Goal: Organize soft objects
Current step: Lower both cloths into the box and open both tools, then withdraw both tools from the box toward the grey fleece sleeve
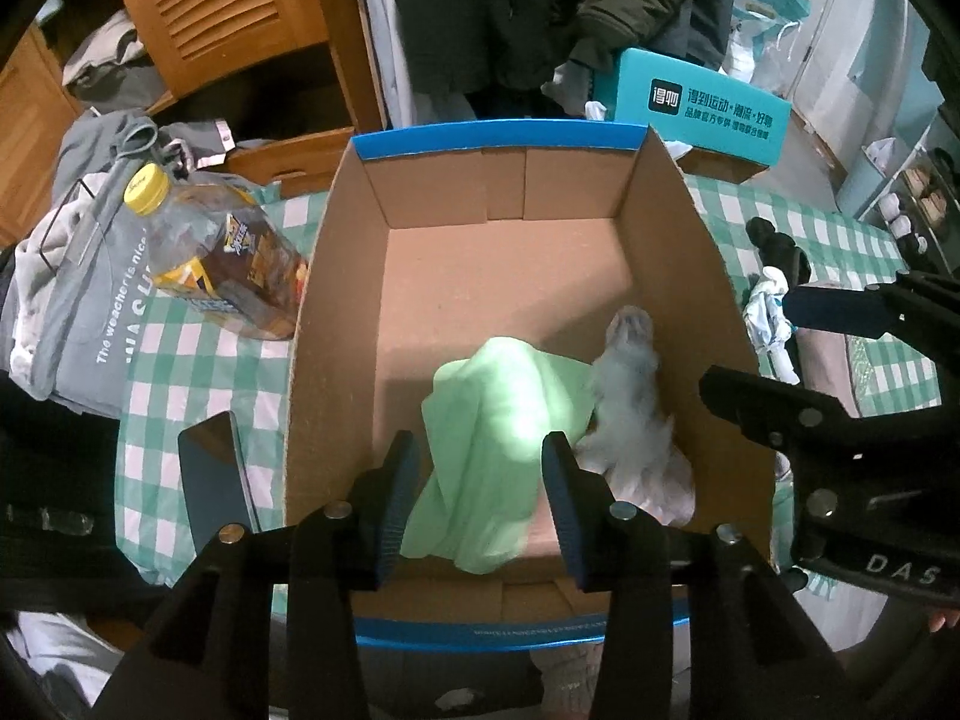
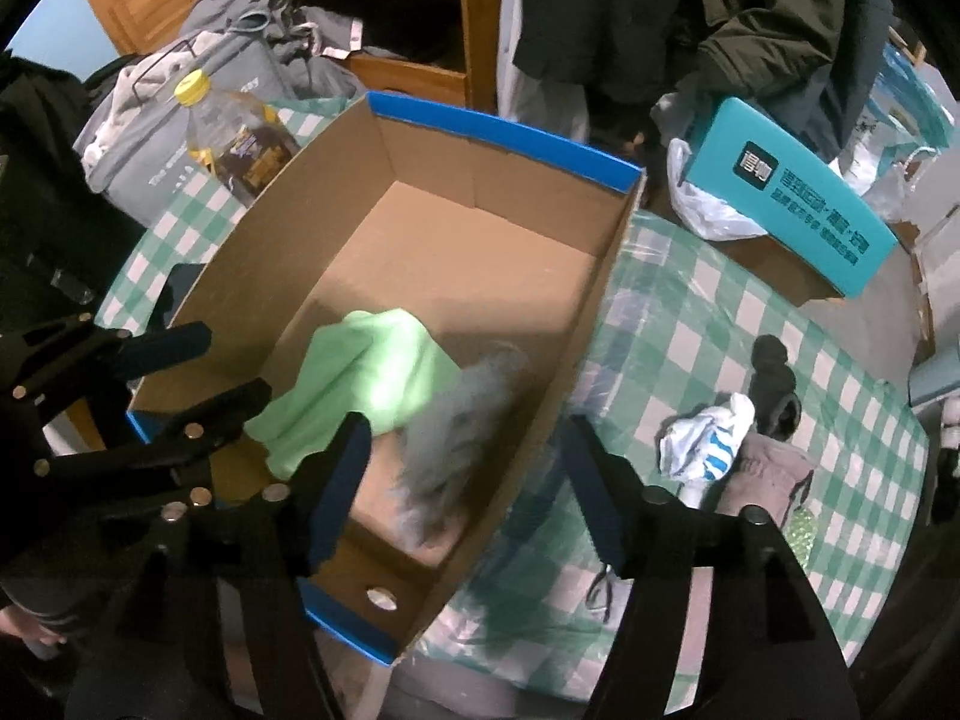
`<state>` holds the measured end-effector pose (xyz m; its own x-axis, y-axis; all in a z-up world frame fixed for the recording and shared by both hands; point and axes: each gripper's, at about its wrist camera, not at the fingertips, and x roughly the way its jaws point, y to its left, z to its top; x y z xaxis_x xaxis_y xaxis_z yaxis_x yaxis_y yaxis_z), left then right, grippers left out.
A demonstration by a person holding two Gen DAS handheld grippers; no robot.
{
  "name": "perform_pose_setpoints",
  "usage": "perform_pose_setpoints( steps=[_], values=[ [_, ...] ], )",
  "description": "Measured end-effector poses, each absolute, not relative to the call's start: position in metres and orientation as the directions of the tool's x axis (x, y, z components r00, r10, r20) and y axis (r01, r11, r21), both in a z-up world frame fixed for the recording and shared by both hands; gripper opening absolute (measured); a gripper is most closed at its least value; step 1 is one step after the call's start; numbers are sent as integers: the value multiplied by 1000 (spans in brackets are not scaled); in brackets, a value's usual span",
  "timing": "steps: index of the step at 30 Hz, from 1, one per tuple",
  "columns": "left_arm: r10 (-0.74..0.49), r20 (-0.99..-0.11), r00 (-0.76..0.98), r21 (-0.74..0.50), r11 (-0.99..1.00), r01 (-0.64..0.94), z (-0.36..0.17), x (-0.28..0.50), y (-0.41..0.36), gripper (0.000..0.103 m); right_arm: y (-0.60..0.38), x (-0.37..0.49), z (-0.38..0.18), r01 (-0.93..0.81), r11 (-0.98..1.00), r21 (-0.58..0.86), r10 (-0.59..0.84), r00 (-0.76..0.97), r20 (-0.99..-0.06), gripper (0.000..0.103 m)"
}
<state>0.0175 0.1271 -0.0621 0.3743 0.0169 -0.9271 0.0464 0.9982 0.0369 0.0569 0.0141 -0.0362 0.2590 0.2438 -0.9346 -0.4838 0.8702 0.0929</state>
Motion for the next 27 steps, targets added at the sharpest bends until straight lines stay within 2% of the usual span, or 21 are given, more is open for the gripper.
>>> perform_pose_setpoints(
  steps=[7, 16, 27],
  values=[
    [18, -923, 385, 45, 997, 61, -59, 16, 120, 50, -1, 57, -32, -455, 885, 95, 239, 269, -933, 69],
    [8, -918, 398, 51, 994, 97, -52, 17, 101, 51, -23, 51, -28, -431, 897, 96, 233, 277, -932, 69],
    [-10, -916, 401, 59, 986, 158, -49, 19, 66, 62, -74, 50, -30, -354, 928, 113, 222, 284, -933, 70]
  ],
)
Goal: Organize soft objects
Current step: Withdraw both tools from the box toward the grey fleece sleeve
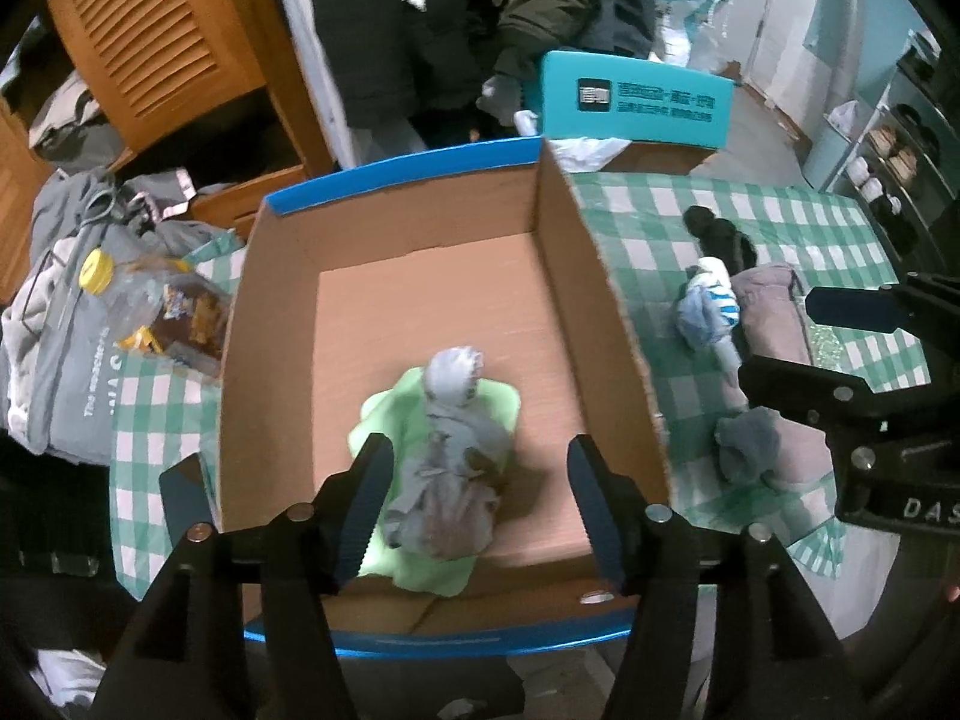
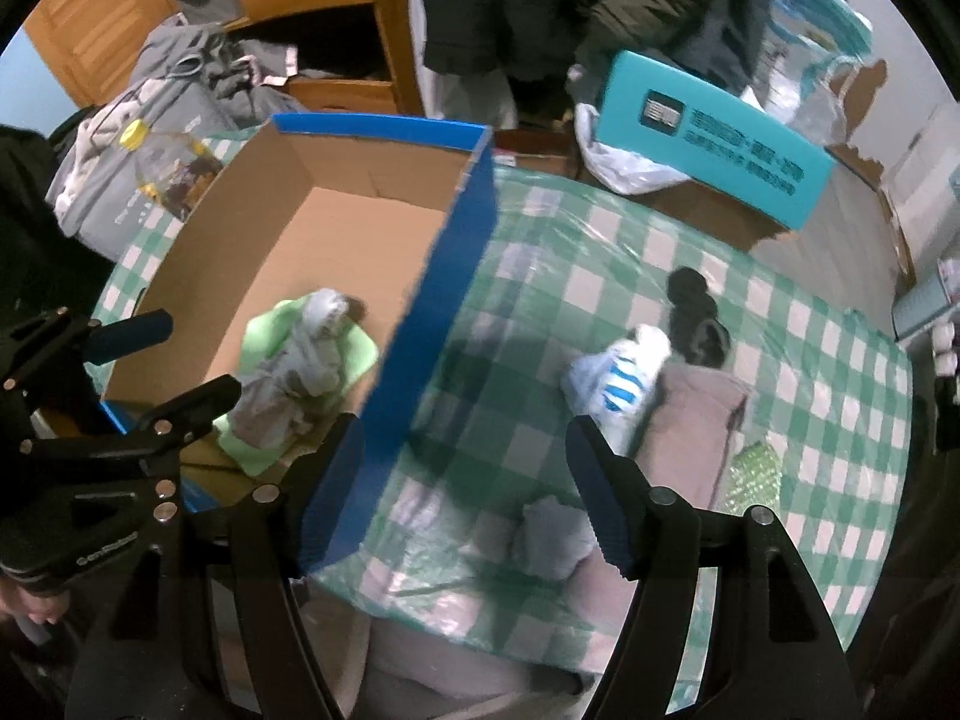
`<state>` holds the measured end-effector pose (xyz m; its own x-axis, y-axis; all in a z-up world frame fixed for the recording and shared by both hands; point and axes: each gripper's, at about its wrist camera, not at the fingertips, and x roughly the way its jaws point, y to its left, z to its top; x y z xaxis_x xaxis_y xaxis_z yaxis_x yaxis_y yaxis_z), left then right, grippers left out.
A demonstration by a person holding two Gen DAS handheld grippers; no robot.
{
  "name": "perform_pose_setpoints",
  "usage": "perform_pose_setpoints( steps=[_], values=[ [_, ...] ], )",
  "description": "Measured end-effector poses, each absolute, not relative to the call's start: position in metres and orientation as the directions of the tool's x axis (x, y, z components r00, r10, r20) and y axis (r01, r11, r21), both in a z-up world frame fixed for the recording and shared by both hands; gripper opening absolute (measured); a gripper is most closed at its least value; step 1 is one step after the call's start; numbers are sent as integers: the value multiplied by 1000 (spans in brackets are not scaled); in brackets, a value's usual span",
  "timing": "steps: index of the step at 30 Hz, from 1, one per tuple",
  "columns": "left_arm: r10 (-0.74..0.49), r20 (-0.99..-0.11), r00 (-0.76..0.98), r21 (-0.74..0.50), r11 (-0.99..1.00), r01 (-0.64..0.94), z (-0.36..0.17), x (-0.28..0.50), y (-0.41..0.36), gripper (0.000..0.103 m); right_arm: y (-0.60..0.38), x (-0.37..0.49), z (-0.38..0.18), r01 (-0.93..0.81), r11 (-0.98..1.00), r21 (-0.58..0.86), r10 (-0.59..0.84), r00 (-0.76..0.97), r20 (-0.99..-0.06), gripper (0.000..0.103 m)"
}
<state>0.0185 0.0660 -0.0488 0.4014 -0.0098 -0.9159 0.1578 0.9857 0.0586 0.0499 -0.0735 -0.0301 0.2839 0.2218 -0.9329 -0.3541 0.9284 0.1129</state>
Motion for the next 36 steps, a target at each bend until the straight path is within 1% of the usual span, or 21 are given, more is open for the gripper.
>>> perform_pose_setpoints(
  steps=[15, 18, 21, 24, 27, 36],
  values=[
    [-53, -921, 387, 54, 965, 259, -45, 23, 4, 66, -149, 45, -42, -224, 964, 139, 201, 284, -937, 70],
    [-55, -921, 385, 57, 960, 274, -46, 23, -8, 72, -161, 44, -43, -205, 968, 146, 202, 282, -938, 70],
    [-62, -925, 375, 53, 956, 288, -48, 24, -18, 74, -172, 44, -46, -187, 971, 150, 199, 279, -939, 71],
    [-68, -931, 360, 49, 951, 306, -52, 24, -31, 75, -183, 44, -51, -166, 975, 151, 192, 271, -943, 71],
    [-65, -935, 349, 54, 945, 323, -57, 23, -42, 78, -195, 44, -58, -140, 979, 147, 180, 259, -949, 71],
    [-68, -957, 281, 37, 935, 353, -82, 26, -69, 80, -218, 46, -85, -80, 985, 155, 168, 209, -963, 71]
  ],
)
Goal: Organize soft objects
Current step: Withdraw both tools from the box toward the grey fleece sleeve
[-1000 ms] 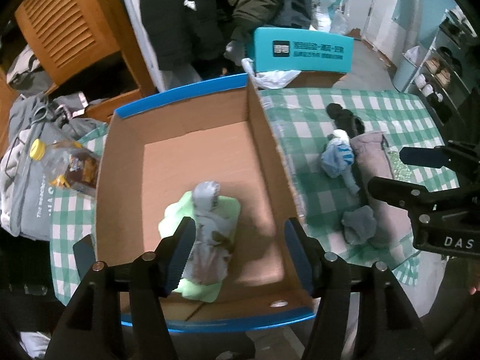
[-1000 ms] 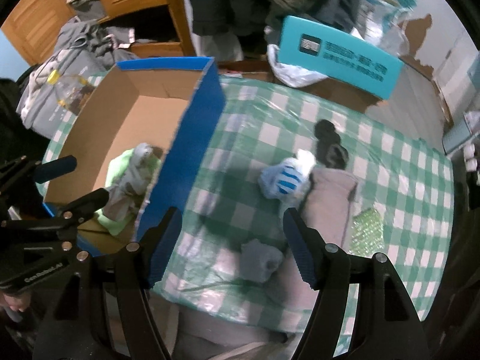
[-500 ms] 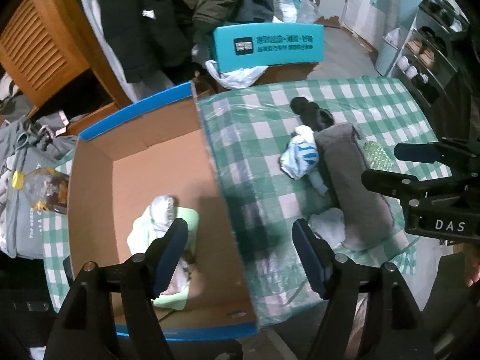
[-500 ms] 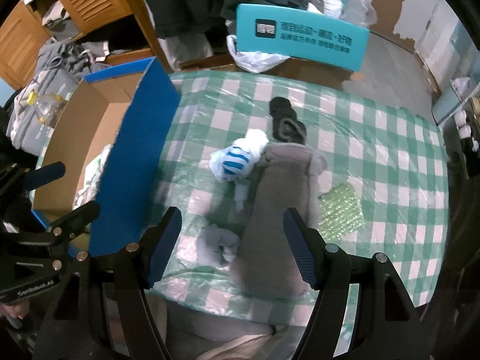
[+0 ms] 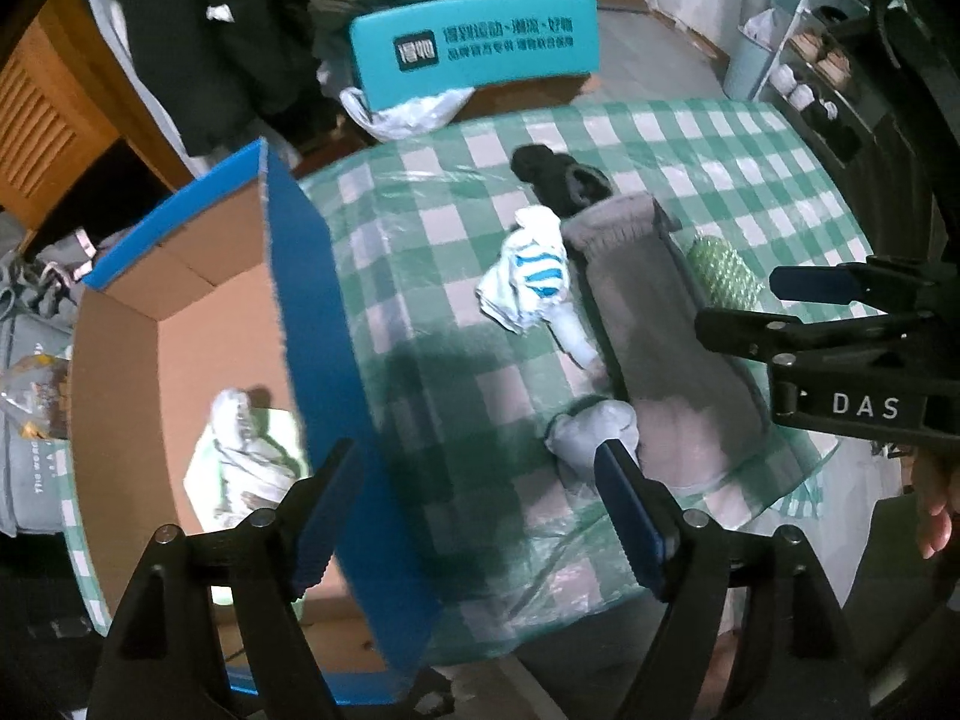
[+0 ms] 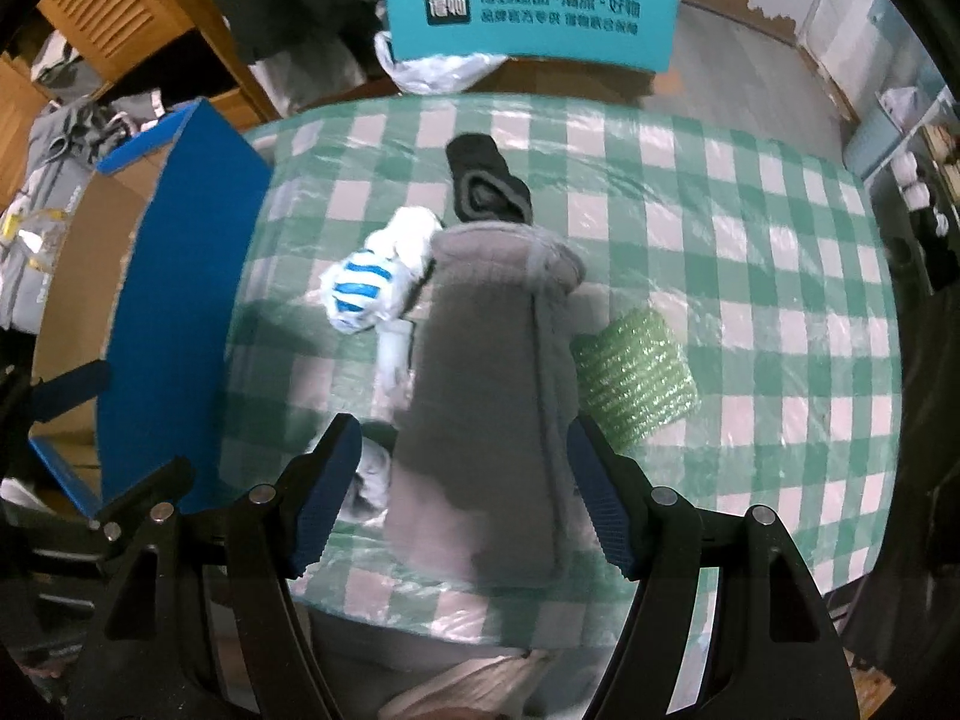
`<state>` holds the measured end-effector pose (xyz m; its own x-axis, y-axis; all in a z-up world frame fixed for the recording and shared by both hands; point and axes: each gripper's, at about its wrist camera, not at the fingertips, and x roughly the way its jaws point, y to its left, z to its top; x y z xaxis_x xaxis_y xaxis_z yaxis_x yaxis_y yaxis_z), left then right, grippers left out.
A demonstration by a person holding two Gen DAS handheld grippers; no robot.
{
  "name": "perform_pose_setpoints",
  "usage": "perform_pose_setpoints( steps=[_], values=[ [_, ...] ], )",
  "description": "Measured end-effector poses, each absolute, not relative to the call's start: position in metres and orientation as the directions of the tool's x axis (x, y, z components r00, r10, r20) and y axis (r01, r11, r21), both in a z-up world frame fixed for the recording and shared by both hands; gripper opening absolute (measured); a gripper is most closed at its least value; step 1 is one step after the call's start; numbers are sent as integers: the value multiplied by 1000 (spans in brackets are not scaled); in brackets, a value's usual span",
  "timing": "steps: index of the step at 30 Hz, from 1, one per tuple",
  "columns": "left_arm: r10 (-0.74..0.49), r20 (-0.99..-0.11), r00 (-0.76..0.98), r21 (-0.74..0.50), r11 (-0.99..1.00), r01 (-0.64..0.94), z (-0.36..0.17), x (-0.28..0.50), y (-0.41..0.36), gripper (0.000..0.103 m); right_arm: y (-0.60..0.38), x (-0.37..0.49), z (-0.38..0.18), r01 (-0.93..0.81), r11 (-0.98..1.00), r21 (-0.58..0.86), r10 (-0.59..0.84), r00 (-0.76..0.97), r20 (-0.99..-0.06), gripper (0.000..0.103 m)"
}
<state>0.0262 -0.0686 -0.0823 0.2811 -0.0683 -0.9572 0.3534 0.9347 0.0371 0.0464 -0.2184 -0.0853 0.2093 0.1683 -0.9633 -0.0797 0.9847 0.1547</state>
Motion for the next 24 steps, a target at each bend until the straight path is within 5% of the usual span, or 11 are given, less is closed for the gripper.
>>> perform_pose_setpoints(
  steps=[24],
  values=[
    [-20, -981, 191, 52, 929, 366, -131, 40, -93, 87, -215, 67, -152, -43, 988, 151, 154, 96, -983, 71]
  ],
)
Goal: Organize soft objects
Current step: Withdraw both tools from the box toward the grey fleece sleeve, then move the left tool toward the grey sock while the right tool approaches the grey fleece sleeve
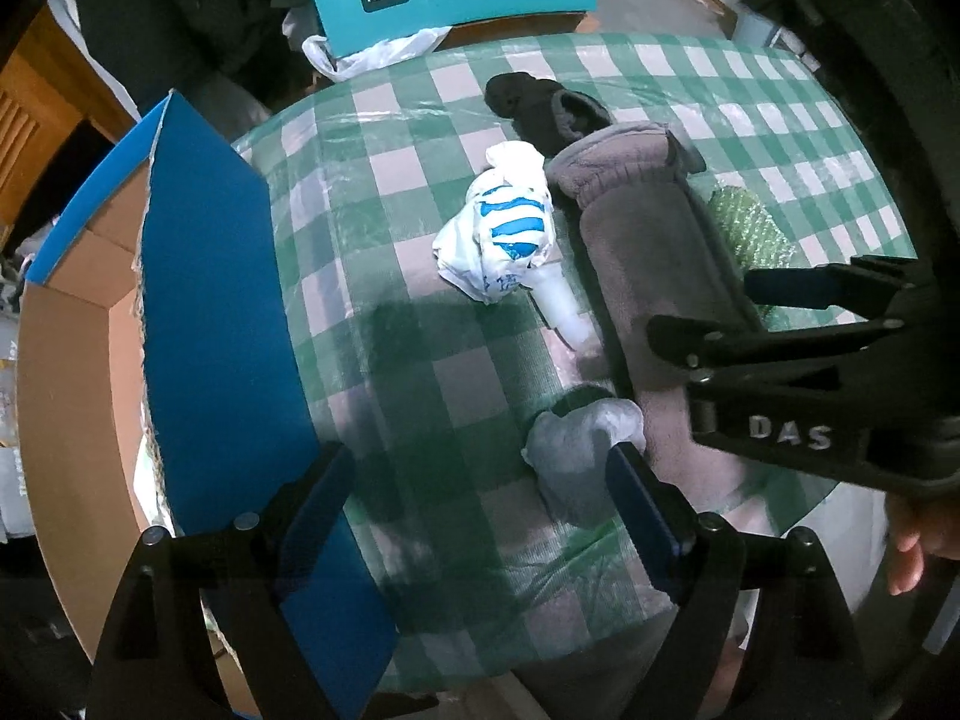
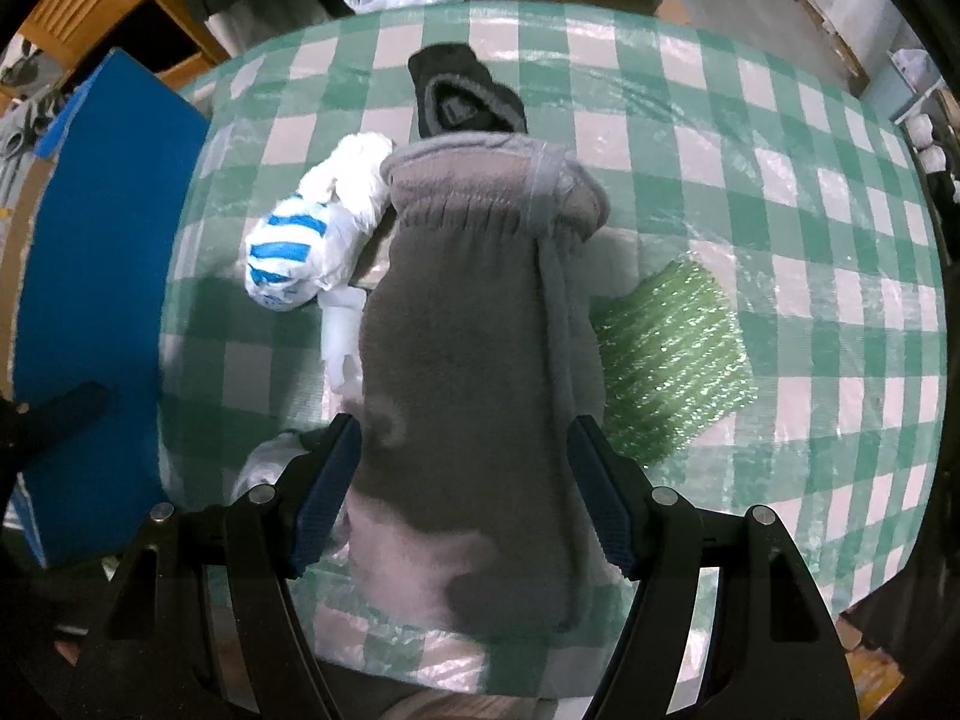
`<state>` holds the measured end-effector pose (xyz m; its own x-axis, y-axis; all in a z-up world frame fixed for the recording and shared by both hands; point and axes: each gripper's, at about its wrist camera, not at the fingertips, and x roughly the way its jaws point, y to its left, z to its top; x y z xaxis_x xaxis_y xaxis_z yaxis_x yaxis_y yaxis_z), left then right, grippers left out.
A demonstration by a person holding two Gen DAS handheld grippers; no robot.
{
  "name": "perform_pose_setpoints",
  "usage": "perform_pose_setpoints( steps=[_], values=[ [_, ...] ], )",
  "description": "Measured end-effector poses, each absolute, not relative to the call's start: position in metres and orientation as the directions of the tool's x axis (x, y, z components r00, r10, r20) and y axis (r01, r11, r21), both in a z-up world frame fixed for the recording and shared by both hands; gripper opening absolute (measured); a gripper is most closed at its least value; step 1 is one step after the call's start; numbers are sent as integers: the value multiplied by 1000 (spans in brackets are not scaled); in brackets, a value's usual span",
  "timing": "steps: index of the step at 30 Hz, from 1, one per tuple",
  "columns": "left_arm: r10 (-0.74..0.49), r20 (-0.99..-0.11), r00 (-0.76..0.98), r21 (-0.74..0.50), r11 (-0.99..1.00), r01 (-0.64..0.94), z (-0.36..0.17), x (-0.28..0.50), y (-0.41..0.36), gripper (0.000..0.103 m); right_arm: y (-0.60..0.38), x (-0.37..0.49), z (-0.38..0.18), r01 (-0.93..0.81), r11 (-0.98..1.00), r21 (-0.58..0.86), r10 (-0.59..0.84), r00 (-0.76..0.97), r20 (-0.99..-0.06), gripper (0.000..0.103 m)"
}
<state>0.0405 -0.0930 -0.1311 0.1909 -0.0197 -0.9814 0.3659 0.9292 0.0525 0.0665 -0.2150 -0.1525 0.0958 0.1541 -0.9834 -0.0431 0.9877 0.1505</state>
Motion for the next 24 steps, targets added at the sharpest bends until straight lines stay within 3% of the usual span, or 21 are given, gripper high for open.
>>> perform_pose_setpoints(
  steps=[14, 19, 21, 24],
  values=[
    [-41, -986, 161, 24, 924, 382, -136, 39, -101, 87, -213, 60, -177, -81, 991, 105, 112, 88, -990, 68],
    [-50, -986, 158, 14, 926, 378, -135, 40, -100, 87, -220, 52, -179, -92, 991, 100, 109, 95, -989, 42],
    [-58, -986, 154, 5, 926, 376, -134, 40, -100, 87, -223, 50, -177, -96, 987, 130, 139, 92, -986, 6],
    [-79, -987, 141, -21, 926, 376, -132, 39, -102, 87, -224, 45, -174, -114, 987, 111, 122, 100, -987, 8]
  ],
)
